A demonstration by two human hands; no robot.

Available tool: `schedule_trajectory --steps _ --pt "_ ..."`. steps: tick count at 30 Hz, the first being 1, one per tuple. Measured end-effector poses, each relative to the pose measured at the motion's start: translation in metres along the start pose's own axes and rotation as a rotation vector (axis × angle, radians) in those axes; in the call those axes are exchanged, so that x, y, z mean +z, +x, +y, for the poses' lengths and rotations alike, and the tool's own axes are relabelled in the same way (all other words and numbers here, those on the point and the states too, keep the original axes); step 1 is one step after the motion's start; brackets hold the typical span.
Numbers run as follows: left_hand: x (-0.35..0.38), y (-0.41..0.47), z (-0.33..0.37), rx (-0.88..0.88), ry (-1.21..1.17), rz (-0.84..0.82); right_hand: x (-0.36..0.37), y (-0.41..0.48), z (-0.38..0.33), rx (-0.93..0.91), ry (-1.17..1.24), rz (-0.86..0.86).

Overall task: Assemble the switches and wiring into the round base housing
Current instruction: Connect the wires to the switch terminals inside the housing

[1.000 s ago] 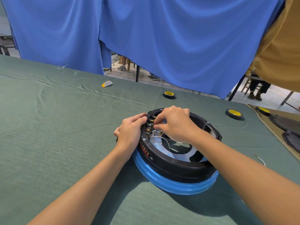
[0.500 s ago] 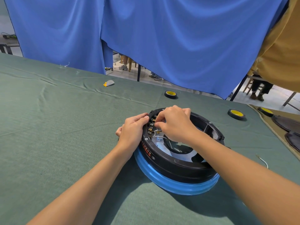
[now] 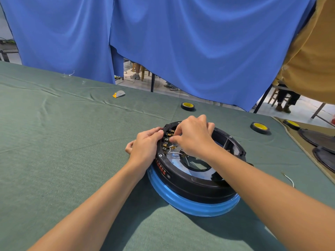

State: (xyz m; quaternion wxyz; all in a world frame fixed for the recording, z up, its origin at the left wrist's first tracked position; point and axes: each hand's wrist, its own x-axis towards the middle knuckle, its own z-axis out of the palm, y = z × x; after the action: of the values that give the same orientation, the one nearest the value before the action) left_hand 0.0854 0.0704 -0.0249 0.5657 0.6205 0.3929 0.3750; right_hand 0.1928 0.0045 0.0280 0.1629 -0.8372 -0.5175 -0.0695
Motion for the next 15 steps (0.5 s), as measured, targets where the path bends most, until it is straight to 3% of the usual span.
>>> schedule_trajectory --steps 6,15 --pt "0.001 -0.0022 0.0049 0.003 0.04 0.038 -0.0049 -0.0054 0.0055 -0.037 0.129 -0.071" --pt "0.002 0.0009 0.0002 0.016 0.079 0.053 -0.0048 -0.0025 0.0009 -0.085 0.061 -0.051"
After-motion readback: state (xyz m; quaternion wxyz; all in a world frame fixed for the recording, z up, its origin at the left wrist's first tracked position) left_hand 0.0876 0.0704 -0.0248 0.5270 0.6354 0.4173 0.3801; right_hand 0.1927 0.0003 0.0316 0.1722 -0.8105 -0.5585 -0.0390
